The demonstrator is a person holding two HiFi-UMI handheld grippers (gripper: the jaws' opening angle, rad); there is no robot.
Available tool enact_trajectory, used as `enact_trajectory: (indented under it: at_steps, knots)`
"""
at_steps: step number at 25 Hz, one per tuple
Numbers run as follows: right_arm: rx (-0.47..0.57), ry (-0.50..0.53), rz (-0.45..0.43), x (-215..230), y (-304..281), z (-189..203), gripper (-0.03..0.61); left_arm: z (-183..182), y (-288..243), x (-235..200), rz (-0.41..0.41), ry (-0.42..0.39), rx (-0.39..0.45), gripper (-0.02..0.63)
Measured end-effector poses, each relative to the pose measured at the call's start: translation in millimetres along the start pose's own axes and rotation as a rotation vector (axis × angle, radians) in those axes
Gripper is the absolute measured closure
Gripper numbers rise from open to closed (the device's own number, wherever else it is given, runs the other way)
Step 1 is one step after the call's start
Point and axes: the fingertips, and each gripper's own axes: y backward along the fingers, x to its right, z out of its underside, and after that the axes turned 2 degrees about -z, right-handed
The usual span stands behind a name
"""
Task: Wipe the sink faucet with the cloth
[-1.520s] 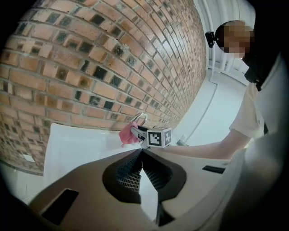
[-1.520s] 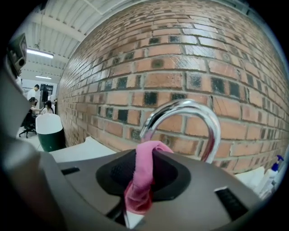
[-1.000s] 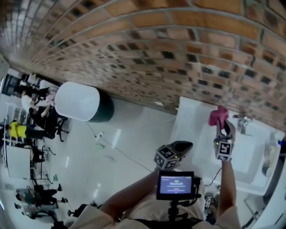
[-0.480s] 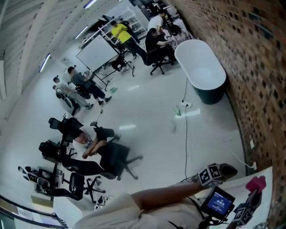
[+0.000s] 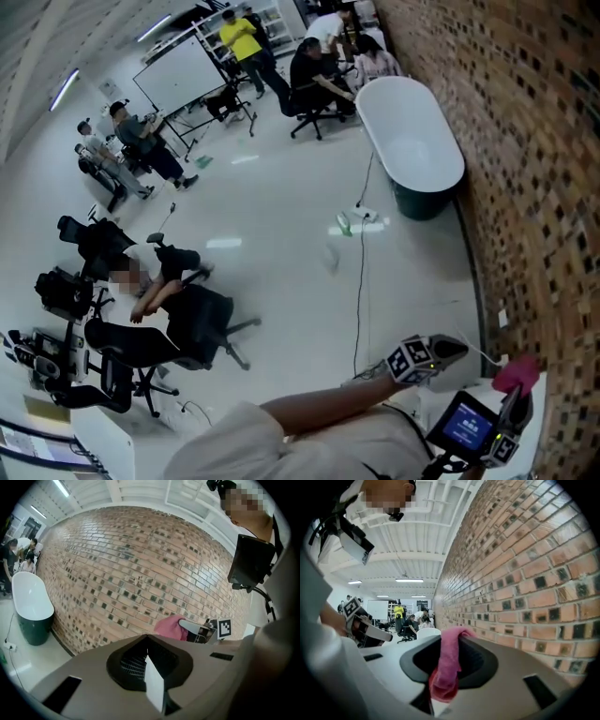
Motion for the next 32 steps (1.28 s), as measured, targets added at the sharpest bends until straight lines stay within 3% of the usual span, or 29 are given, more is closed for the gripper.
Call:
enact_trajectory:
  at_steps: [5, 9, 14, 22, 26, 32]
  knots:
    - [-0.034, 0.064, 0.098, -9.2, 25.5, 46.6, 0.472, -7.5, 24.2, -5.1, 0.135, 0.007, -0.03, 0.629]
    - [-0.067, 0.012, 0.287, -31.6, 60.9, 65.3, 0.471, -1.4, 46.0, 0.5, 0.314, 0.016, -0.114, 0.629]
    - [-0.078, -0.071, 0.473, -29.7, 71.7, 96.1, 0.471, 33.0, 21.2, -28.1, 0.455, -0.029, -0.26, 0.629]
    - [-0.02, -0.222, 0.721, -45.8, 188.5, 125.5, 0.471, 79.2, 13.5, 48.2, 0.647, -0.103, -0.437, 0.629]
    - [0.008, -0.253, 0.81, -48.8, 251.7, 129.6, 0.471, 90.0, 10.8, 105.4, 0.702, -0.114, -0.471, 0.629]
    - [0.041, -0.394, 0.966, -76.7, 343.3, 177.0, 0.471, 118.1, 25.2, 185.2, 0.832, -0.221, -0.545, 0.629]
